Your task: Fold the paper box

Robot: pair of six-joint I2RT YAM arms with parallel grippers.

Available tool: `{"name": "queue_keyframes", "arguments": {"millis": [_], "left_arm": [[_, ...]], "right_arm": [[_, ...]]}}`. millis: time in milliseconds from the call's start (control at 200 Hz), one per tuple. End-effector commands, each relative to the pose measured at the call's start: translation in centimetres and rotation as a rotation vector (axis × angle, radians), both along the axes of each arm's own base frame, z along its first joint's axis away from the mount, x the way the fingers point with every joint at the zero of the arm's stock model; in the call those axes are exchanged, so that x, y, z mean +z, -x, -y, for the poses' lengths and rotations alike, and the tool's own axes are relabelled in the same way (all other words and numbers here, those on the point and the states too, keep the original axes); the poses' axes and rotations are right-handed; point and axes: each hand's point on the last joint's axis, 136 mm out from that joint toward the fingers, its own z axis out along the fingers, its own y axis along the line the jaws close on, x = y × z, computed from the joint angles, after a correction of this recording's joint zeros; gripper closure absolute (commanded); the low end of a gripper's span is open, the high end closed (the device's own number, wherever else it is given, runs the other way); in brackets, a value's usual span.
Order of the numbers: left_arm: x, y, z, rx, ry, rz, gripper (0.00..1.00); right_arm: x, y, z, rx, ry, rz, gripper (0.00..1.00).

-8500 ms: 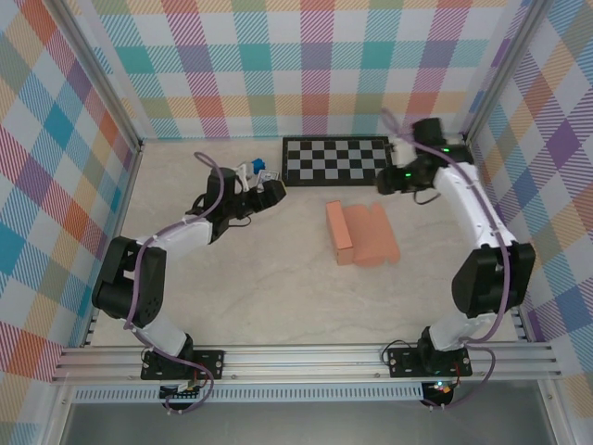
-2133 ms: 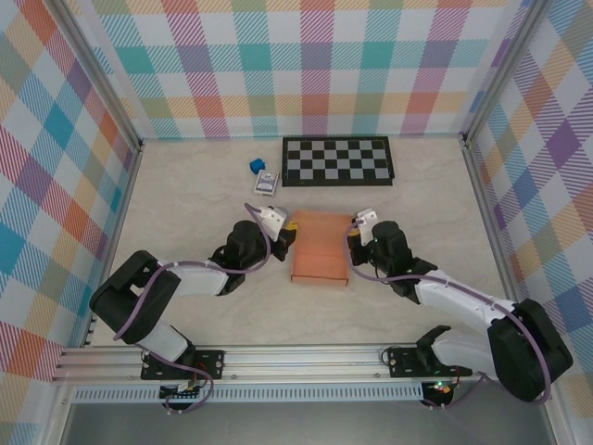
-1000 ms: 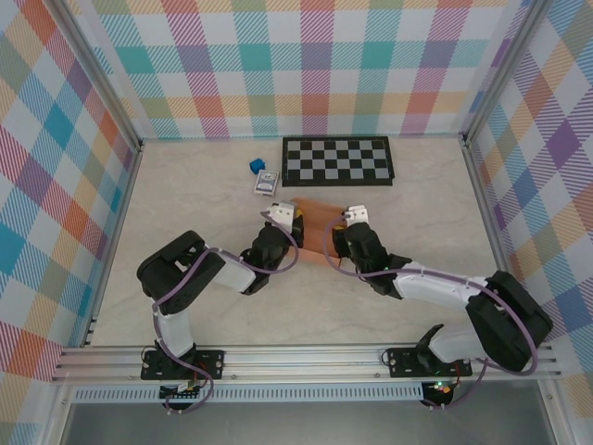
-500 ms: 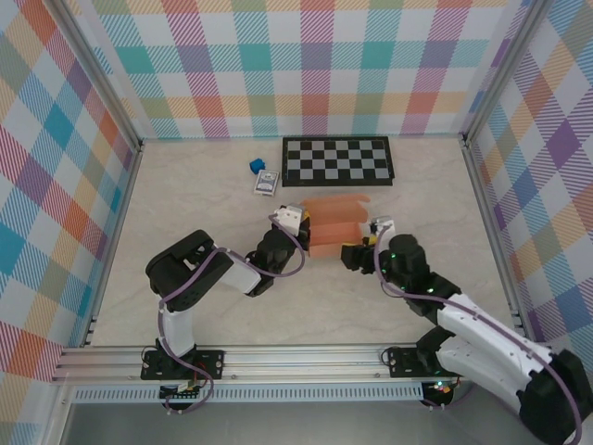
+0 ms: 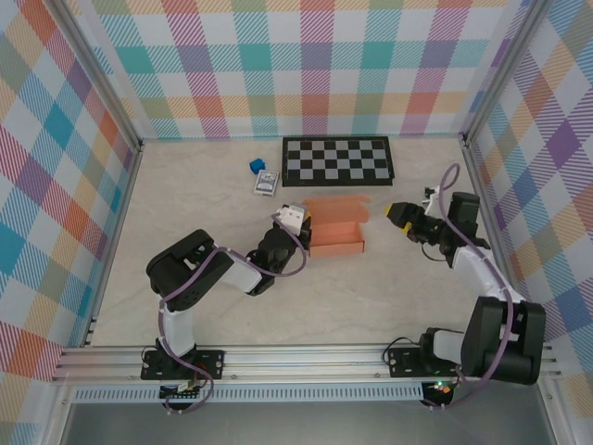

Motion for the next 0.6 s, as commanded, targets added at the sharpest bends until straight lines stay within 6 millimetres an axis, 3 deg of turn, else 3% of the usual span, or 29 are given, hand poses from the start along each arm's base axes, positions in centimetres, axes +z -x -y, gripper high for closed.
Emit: {"name": "queue_keyframes", "arguments": {"millis": [0, 235, 340, 595], "left_arm": [[-0.2, -0.7, -0.3, 0.021, -0.025, 0.001, 1.0], [-0.7, -0.6, -0.1, 0.005, -0.031, 0.002, 1.0], [-1.0, -0.6, 0.0, -0.003, -0.032, 0.004, 1.0], [-1.1, -0.1, 0.4, -0.032, -0.041, 0.011, 1.0]], "right_arm": [[1.7, -1.2, 0.9, 0.005, -0.155, -0.103, 0.38], [-3.3, -2.5, 0.6, 0.014, -0.204, -0.364, 0.48], [-5.2, -2.8, -0.1, 0.022, -0.209, -0.452, 0.57], [-6.2, -4.4, -2.6, 0.103, -0.199, -0.487, 0.76]]}}
